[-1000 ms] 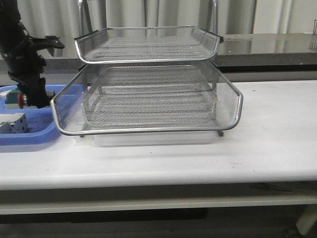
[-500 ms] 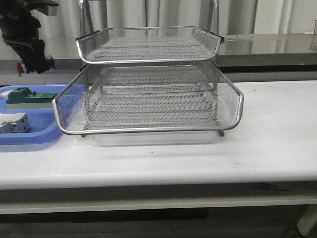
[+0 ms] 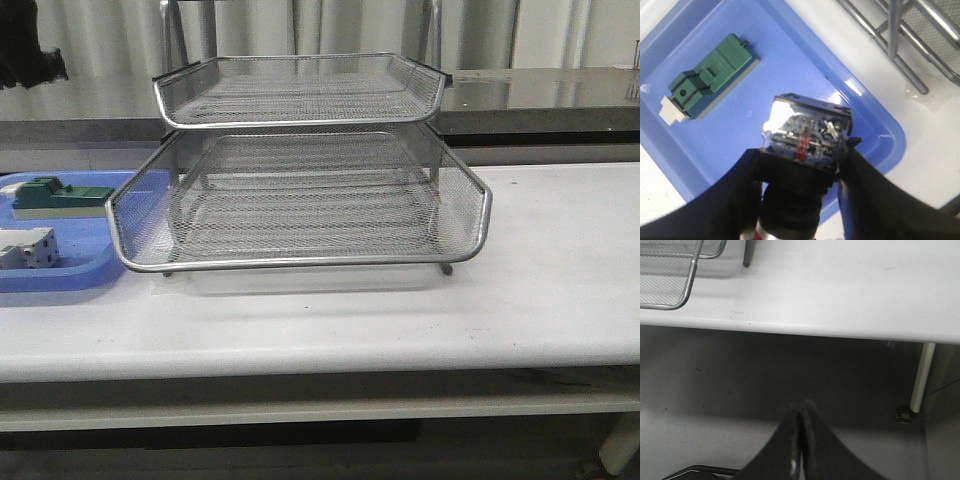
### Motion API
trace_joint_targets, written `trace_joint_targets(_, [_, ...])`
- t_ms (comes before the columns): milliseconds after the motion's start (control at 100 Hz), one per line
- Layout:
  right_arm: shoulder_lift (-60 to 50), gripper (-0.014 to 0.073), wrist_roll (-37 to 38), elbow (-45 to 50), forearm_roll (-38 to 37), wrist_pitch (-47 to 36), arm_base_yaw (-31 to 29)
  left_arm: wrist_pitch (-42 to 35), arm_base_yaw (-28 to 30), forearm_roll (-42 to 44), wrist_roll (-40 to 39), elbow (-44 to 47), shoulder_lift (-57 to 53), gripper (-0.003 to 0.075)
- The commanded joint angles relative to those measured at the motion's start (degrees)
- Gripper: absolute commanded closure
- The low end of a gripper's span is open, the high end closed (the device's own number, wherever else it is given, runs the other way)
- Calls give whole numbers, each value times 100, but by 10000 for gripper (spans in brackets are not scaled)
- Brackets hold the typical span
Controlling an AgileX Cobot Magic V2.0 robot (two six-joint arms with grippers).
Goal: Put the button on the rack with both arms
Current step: 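Lift the red push button out of the blue tray with the left gripper, then lower the button into the pulled-out middle tray and open the left gripper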
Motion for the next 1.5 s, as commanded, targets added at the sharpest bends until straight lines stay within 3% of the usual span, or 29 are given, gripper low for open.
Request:
trace_joint_targets(0, [37,660,-13,-205,3,-286,-30,137,-9,-289,-58,231,-770,686])
trace_joint_targets(180, [37,660,-13,-205,3,-286,-30,137,-242,-505,-58,906,-1527,686])
trace_joint_targets(410, [37,660,-13,-205,3,-286,-30,137,-1025,-893,-58,1410,-2105,686])
trace_joint_targets(700, [37,660,-13,-205,3,-286,-30,-36,-2378,-947,-48,1507,-1913,686])
trace_joint_targets(910, [37,660,-13,-205,3,-286,-30,-541,-3027,-947,-37,1507,-1417,686])
trace_joint_targets(1270, [37,660,-13,-205,3,-286,-30,-1357,-3292,-879,269,1507,-567,686])
trace_joint_targets(1490, [37,660,-13,-205,3,-286,-30,-1467,-3292,-737,269,1507,-382,682])
